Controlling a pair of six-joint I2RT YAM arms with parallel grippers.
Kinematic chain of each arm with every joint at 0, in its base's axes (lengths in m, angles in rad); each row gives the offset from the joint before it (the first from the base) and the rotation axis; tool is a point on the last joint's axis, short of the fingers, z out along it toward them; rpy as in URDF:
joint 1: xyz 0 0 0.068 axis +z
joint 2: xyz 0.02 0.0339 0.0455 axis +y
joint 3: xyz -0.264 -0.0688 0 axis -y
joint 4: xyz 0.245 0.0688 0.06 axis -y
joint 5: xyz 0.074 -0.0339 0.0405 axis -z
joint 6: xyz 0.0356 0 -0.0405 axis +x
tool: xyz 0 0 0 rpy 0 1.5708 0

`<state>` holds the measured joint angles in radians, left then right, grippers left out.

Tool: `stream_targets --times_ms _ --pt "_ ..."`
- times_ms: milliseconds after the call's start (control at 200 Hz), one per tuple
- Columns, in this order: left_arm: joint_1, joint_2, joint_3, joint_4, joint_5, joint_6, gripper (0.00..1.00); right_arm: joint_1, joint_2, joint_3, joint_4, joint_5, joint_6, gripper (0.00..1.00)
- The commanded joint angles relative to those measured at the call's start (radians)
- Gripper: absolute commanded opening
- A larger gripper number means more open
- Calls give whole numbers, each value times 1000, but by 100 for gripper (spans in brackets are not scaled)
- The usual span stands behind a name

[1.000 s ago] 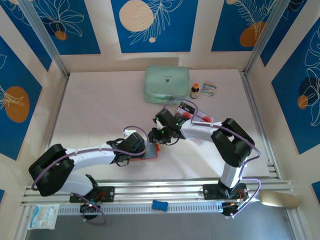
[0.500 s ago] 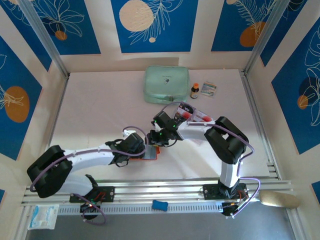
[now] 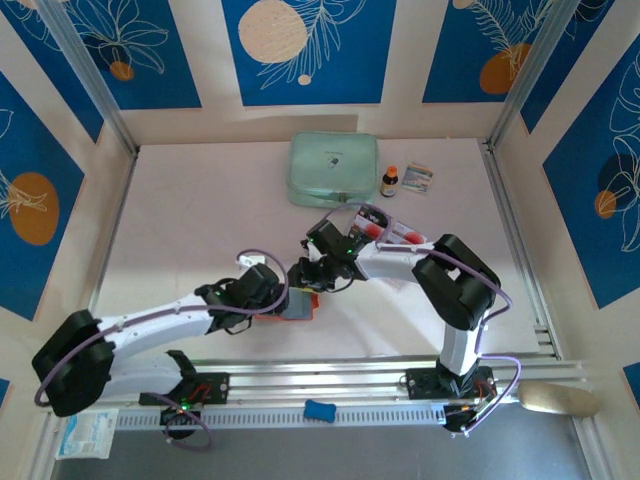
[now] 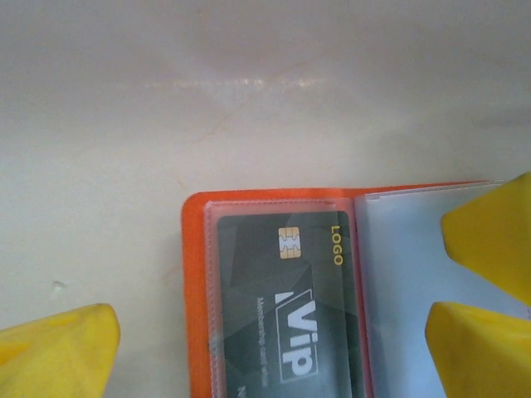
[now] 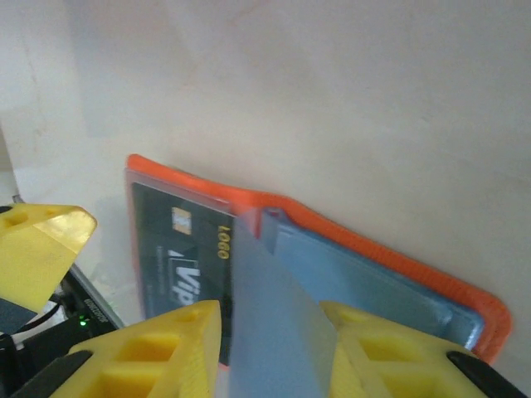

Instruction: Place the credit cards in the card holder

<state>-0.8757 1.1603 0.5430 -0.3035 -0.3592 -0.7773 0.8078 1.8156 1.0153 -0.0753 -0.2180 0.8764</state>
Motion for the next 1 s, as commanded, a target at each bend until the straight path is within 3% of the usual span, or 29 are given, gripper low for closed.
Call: stream_targets --times_ms 0,235,720,995 --pt "5 -85 15 -73 -54 -2 98 28 -52 39 -22 -31 19 40" --pt "37 -258 18 -145 -84 -17 100 86 -28 116 -55 7 43 52" --pt "56 -332 0 -161 -73 -28 100 142 216 301 -24 -5 113 52" --pt "58 -328 -7 -161 -71 -26 100 115 123 253 -11 -37 86 52"
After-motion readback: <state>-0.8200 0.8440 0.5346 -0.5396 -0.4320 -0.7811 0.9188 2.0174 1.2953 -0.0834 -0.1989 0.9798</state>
